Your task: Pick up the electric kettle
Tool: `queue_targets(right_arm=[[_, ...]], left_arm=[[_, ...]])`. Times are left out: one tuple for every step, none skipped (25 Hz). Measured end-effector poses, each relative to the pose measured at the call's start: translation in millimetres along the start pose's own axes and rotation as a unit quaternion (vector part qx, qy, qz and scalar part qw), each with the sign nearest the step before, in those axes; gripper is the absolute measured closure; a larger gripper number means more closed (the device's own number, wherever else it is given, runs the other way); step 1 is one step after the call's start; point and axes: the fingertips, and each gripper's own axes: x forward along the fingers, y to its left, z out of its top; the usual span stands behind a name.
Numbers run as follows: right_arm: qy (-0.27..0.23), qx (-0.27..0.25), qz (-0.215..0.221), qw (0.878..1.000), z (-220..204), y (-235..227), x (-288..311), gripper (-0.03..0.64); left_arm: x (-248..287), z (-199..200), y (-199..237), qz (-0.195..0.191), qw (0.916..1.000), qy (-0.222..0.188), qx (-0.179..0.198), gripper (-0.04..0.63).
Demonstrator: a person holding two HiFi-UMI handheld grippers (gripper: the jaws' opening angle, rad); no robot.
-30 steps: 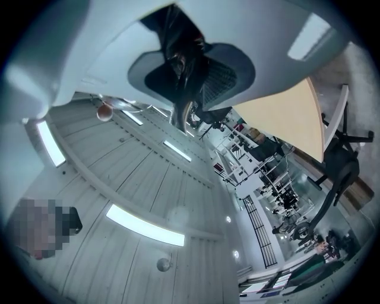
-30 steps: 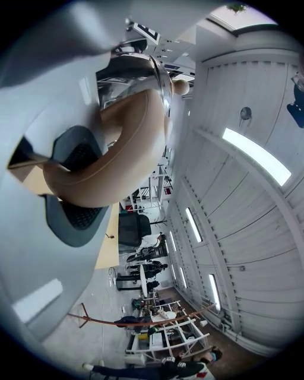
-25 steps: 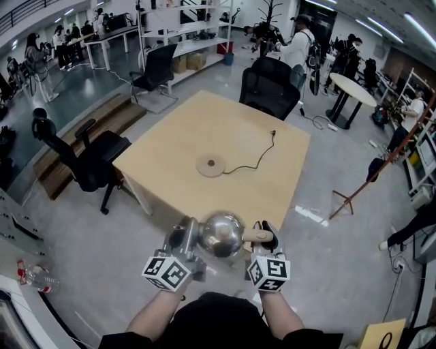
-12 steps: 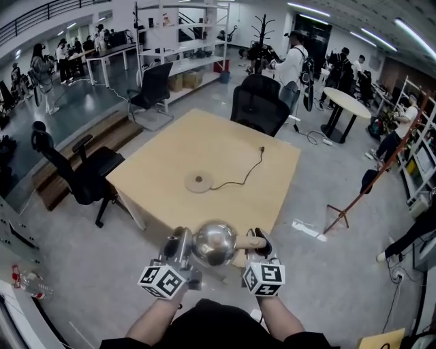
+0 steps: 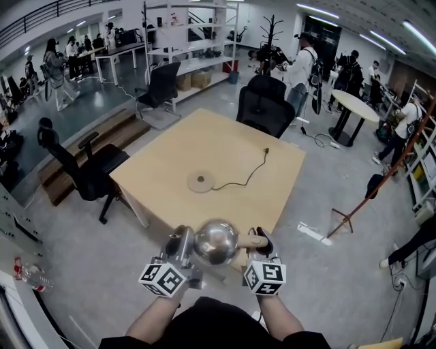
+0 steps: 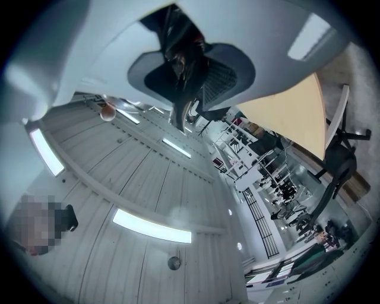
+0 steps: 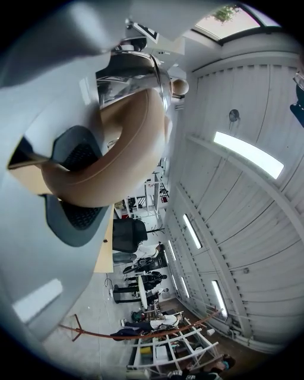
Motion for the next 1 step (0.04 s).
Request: queue_targets(right_arm=[[-0.001,0.001,0.001,1.0,0.4,-0.5,0.8,0.545]], left_arm=[[0.6,0.6,-0.6,0.001,1.0,-0.001,0.002,0.5]])
